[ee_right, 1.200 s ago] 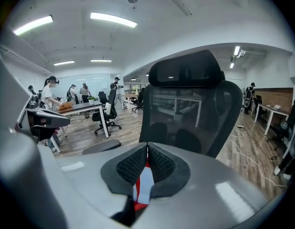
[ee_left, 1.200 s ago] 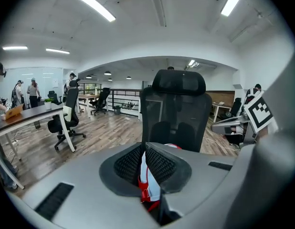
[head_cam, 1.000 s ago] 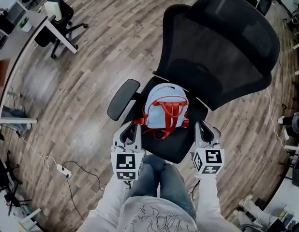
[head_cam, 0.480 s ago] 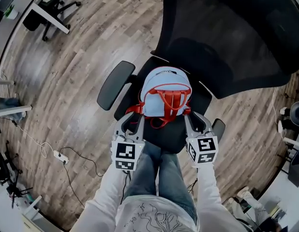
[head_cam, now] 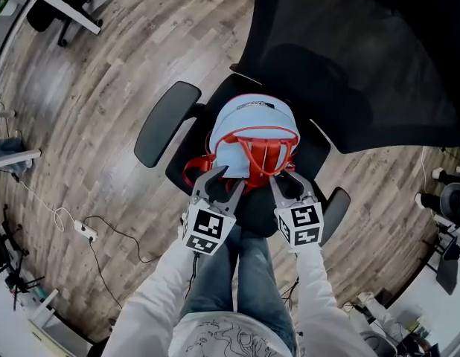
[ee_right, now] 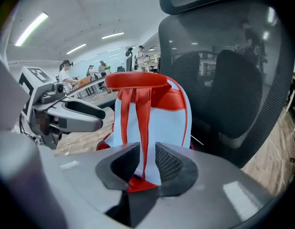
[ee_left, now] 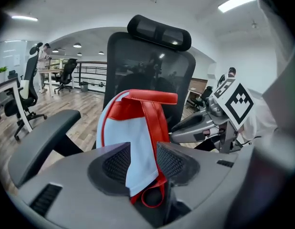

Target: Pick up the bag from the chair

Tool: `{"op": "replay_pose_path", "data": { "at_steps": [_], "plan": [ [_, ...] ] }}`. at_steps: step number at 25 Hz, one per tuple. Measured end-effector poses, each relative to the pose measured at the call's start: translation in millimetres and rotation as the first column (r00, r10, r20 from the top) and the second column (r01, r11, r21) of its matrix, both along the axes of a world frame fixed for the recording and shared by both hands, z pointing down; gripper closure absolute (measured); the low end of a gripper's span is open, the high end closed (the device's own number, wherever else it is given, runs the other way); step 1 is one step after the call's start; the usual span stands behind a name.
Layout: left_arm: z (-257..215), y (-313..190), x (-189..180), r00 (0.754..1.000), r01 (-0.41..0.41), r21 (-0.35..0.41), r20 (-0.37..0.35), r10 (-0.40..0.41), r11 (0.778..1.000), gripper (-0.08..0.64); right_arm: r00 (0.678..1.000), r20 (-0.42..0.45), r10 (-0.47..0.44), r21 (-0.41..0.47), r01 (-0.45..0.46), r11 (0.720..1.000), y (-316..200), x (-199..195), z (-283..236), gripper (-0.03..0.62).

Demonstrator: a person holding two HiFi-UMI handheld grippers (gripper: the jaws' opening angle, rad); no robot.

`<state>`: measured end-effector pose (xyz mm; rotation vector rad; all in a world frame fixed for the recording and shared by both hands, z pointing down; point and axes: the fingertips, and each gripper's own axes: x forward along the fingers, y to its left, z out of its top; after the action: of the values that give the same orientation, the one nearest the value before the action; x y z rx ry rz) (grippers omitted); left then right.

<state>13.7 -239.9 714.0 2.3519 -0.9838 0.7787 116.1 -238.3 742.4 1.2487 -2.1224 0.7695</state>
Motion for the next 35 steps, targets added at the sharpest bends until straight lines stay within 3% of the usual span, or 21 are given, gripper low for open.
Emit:
{"op": "replay_pose_path", "data": {
  "at_steps": [9, 10, 12, 24, 28, 29, 30, 35],
  "plan": [
    [23.5, 5.0, 12.9, 0.996, -0.087, -0.013, -0.012, 0.087, 0.996, 0.388, 0.997, 0.016, -0.076, -0.022, 0.077, 0.997, -3.2, -14.1, 26.2, 0.477],
    [25.4, 5.2, 13.6, 0.996, -0.09, -0.017, -0.017, 0.09, 0.996, 0.388, 0.997, 0.017, -0.079, -0.02, 0.079, 0.997, -3.6, -14.0, 26.9, 0.481],
    [28.9, 6.4, 17.0, 0.994, -0.108, -0.024, -0.031, 0.108, 0.994, 0.387, 0.997, 0.023, -0.078, -0.012, 0.078, 0.997, -4.0, -11.9, 26.8, 0.562],
    [47.0, 12.2, 51.9, 0.962, -0.263, -0.051, -0.091, 0.258, 0.963, 0.354, 0.995, 0.062, -0.083, 0.009, 0.082, 0.997, 5.2, -3.6, 13.2, 0.569],
    [42.6, 2.5, 59.4, 0.963, -0.247, -0.035, -0.118, 0.241, 0.968, 0.354, 0.995, 0.069, -0.076, 0.009, 0.076, 0.997, 5.1, -2.7, 14.9, 0.569],
    [41.2, 0.2, 59.2, 0.965, -0.235, -0.033, -0.122, 0.23, 0.971, 0.363, 0.995, 0.069, -0.075, 0.01, 0.075, 0.997, 4.8, -2.7, 14.8, 0.569],
    [39.9, -1.2, 58.2, 0.968, -0.225, -0.033, -0.124, 0.219, 0.974, 0.426, 0.995, 0.068, -0.075, 0.011, 0.075, 0.997, 4.5, -2.6, 14.5, 0.569],
    [30.1, 1.6, 48.7, 0.975, -0.188, -0.059, -0.13, 0.179, 0.98, 0.447, 0.995, 0.062, -0.076, 0.02, 0.075, 0.997, 2.4, -0.5, 9.1, 0.569]
  ]
}}
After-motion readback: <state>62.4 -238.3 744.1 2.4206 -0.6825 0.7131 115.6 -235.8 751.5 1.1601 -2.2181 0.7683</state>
